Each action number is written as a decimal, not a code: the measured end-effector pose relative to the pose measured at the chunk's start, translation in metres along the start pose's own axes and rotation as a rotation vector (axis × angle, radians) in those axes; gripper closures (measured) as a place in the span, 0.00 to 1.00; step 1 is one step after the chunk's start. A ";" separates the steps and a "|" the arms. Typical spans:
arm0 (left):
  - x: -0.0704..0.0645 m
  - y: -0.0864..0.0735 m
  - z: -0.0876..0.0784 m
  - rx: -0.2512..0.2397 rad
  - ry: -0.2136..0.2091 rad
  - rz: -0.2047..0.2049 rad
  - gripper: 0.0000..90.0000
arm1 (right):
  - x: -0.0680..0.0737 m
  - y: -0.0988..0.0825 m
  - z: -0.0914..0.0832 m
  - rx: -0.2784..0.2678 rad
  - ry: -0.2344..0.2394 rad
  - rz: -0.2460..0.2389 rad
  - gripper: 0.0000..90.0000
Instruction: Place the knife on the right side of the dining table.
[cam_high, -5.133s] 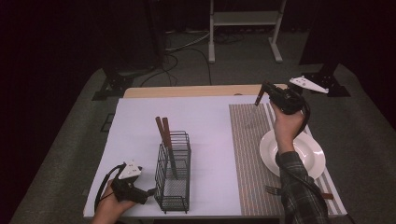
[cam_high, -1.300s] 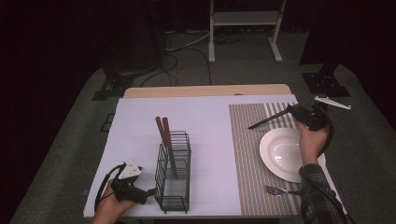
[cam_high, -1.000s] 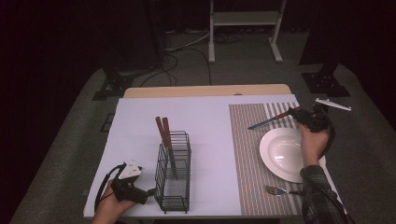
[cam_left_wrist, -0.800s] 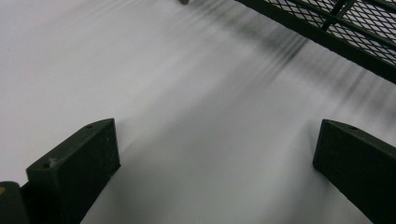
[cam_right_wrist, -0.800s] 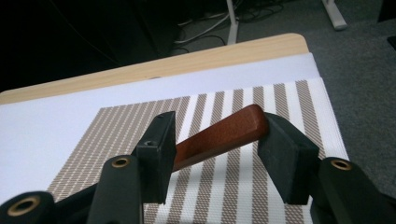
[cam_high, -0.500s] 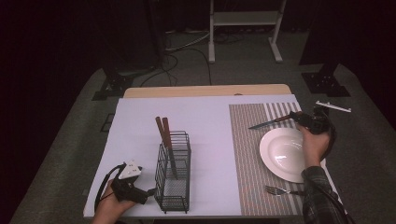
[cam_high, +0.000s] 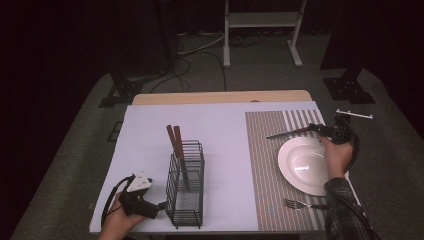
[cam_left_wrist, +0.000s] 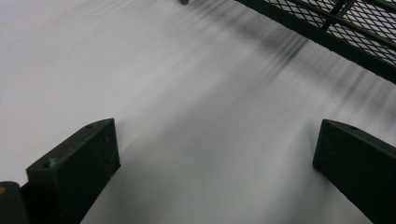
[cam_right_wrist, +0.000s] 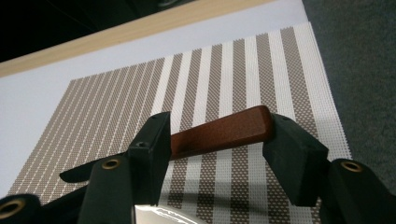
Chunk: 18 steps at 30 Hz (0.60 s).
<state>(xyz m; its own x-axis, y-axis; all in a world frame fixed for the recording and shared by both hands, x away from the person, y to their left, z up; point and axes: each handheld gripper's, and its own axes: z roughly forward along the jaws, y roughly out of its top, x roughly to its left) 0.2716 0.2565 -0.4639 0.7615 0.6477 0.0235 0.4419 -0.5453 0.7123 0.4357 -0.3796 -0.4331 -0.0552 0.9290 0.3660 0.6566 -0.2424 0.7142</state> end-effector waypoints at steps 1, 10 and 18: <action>0.000 0.000 0.000 0.000 0.000 0.000 0.00 | 0.000 0.000 0.001 0.008 -0.002 0.002 0.45; 0.000 0.000 0.000 0.000 0.000 0.000 0.00 | 0.001 0.001 0.005 0.054 -0.023 -0.003 0.41; 0.000 0.000 0.000 0.000 0.000 0.000 0.00 | 0.003 0.002 0.010 0.108 -0.051 -0.006 0.34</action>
<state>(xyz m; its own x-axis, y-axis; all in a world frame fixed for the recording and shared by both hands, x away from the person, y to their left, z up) 0.2715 0.2565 -0.4639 0.7614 0.6478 0.0238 0.4418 -0.5455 0.7122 0.4443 -0.3747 -0.4370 -0.0225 0.9440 0.3291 0.7334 -0.2081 0.6471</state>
